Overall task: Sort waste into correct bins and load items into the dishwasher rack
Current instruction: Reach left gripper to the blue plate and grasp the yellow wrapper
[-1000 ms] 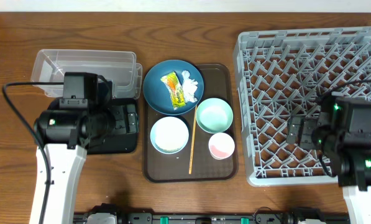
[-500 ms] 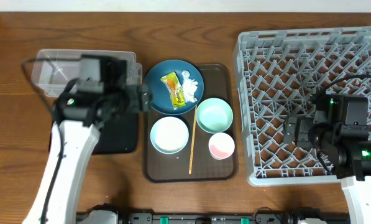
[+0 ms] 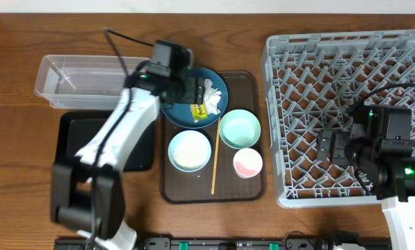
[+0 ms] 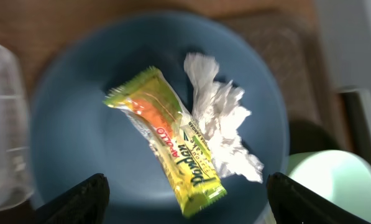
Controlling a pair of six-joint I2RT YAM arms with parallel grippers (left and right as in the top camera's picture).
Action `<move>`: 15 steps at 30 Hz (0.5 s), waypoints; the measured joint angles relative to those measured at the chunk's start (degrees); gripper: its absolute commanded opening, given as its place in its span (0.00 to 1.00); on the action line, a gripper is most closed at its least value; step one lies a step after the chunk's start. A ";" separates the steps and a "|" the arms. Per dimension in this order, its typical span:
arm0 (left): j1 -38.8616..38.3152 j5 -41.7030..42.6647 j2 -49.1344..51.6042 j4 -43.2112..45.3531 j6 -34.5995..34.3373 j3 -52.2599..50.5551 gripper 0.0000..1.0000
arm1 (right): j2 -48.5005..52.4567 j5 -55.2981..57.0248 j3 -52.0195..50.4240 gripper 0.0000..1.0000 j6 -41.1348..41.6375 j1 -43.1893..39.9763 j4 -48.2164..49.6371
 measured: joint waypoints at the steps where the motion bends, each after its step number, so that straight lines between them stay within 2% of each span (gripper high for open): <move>1: -0.37 -0.24 1.68 0.26 -0.07 0.00 0.80 | 0.00 0.00 0.00 0.99 -0.02 0.00 0.02; 6: -0.90 -0.83 7.43 0.92 -0.52 0.00 0.73 | 0.00 0.00 0.00 0.99 0.00 0.00 0.02; 10: -0.90 -0.87 10.03 0.94 -0.72 0.00 0.55 | 0.00 0.00 0.00 0.99 -0.02 0.00 0.00; 15: -0.94 -0.85 11.23 0.98 -0.98 0.00 0.52 | 0.00 0.00 0.00 0.99 -0.02 0.00 0.00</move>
